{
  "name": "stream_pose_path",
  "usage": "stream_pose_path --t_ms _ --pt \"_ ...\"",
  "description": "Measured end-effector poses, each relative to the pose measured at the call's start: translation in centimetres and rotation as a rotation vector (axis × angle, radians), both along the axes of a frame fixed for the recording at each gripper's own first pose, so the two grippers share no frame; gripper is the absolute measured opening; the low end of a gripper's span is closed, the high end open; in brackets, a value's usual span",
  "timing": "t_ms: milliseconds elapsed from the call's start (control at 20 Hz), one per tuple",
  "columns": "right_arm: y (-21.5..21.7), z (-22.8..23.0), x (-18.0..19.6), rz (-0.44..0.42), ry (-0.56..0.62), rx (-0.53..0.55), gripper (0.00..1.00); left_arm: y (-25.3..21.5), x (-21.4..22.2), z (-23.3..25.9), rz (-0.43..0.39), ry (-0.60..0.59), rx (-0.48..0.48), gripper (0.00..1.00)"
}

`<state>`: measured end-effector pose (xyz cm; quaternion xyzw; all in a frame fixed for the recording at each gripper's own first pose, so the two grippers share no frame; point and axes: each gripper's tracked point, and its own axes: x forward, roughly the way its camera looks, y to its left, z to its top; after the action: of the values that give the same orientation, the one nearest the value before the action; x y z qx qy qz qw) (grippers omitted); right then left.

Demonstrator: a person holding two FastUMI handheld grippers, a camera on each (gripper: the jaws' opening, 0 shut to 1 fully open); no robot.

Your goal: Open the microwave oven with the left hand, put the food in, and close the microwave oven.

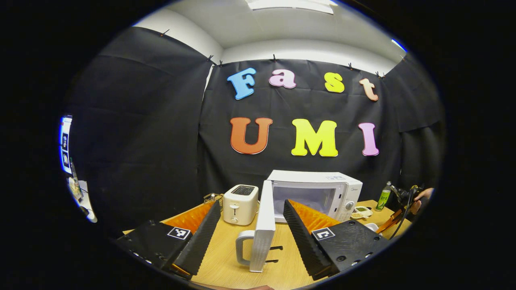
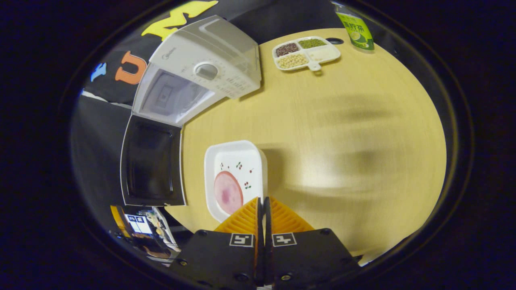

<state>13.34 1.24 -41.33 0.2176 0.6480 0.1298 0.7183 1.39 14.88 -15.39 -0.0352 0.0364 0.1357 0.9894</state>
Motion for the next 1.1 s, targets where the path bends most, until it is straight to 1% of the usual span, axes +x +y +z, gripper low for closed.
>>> stream_pose_path --t_ms 50,100,150,250,400,550,600,650,750,900,1000,1100 --pt "1.5 0.0 0.3 -0.033 -0.011 0.011 0.00 0.5 -0.3 -0.1 0.001 0.010 0.017 0.93" --pt "2.9 -0.1 1.1 -0.074 -0.034 0.014 0.04 1.2 -0.3 0.0 0.011 0.014 0.033 0.93" --pt "4.2 -0.3 2.1 -0.117 -0.067 0.007 0.04 1.4 -0.3 0.2 0.007 0.018 0.040 0.93" --pt "6.6 -1.1 3.9 -0.183 -0.106 0.000 0.04 1.4 -0.3 0.1 -0.009 0.022 0.032 0.93" --pt "11.2 -0.8 6.7 -0.294 -0.144 0.085 0.04 2.0 -0.7 -0.1 -0.015 0.022 0.018 0.92" --pt "15.3 -0.7 9.5 -0.439 -0.177 0.157 0.04 2.5 -0.7 -0.6 -0.018 0.031 -0.015 0.92" --pt "16.4 -0.9 10.4 -0.480 -0.183 0.169 0.00 2.7 -0.5 -0.8 -0.016 0.036 -0.028 0.92" --pt "17.5 -1.1 11.3 -0.512 -0.193 0.182 0.04 3.0 -0.2 -1.0 -0.011 0.035 -0.037 0.92" --pt "19.7 -1.3 13.3 -0.567 -0.216 0.211 0.04 3.4 -0.2 -1.1 -0.009 0.037 -0.049 0.92" --pt "21.7 -0.6 16.9 -0.689 -0.312 0.271 0.04 3.9 0.5 -1.5 -0.001 0.047 -0.071 0.92" --pt "22.4 -0.4 19.2 -0.765 -0.382 0.271 0.04 4.2 0.8 -2.1 0.009 0.065 -0.076 0.92" --pt "22.9 -0.2 21.7 -0.811 -0.451 0.275 0.04 4.4 0.8 -2.5 0.014 0.075 -0.076 0.92"
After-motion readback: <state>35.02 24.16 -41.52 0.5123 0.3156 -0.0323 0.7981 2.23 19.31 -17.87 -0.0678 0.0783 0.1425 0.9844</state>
